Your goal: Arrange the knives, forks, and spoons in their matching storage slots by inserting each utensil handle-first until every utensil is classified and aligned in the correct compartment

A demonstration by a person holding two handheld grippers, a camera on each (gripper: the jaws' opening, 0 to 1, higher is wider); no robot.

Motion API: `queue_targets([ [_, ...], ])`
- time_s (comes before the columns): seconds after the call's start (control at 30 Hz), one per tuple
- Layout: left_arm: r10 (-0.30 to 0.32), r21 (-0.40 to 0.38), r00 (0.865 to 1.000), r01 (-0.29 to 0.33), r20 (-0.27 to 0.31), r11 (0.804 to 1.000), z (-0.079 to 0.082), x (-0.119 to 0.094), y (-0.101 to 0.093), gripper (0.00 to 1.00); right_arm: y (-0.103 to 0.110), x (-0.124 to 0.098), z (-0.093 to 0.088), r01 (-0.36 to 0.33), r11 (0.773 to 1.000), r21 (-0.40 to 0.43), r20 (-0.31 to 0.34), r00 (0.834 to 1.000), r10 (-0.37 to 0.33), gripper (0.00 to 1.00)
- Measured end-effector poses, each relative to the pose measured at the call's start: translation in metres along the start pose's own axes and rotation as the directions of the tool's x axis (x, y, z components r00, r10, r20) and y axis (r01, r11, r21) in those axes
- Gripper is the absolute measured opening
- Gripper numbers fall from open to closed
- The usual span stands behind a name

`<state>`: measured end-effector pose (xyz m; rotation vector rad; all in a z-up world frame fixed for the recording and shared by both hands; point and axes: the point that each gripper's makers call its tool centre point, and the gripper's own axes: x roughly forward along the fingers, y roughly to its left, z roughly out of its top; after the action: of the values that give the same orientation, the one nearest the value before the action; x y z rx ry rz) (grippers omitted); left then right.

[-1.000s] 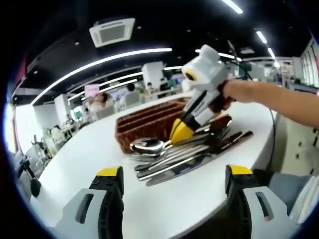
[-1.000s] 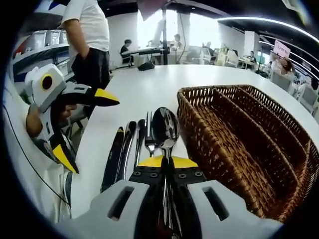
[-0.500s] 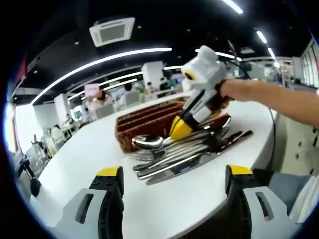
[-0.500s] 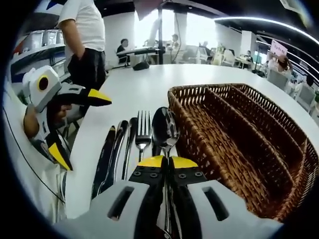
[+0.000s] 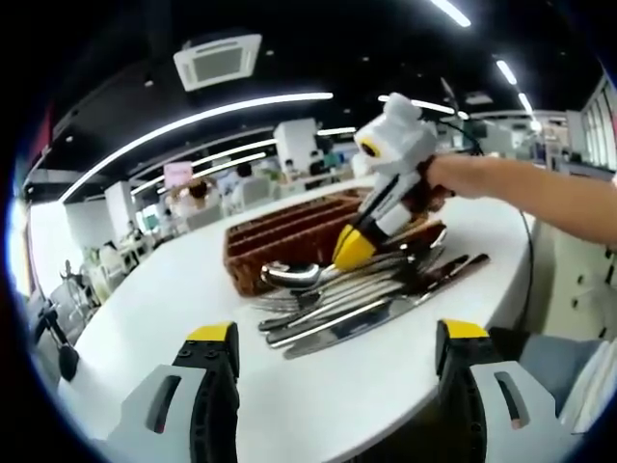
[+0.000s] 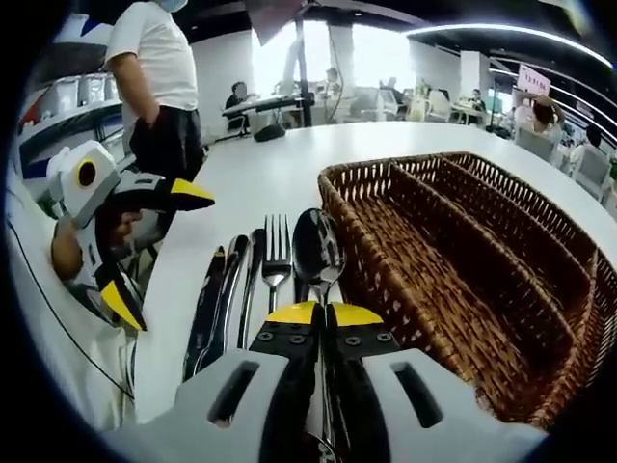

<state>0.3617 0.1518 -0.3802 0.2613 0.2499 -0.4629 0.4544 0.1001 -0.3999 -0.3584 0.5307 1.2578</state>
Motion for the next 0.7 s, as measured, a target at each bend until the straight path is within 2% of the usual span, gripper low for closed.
queue_targets([
  [0.23, -0.004, 0.003, 1.0, 0.004, -0.008, 1.0, -0.0021, 0.0005, -0.0013, 0.84, -0.0046, -0.0039, -0.0025, 0.015, 1.0, 0.0, -0.015, 1.0, -0.015, 0.03],
  [0.7, -0.006, 0.004, 1.0, 0.006, -0.006, 1.0, -0.0016, 0.0, -0.0024, 0.84, 0.0014, 0.0006, -0.0076, -0.01, 1.0, 0.028, -0.018, 1.0, 0.011, 0.05],
])
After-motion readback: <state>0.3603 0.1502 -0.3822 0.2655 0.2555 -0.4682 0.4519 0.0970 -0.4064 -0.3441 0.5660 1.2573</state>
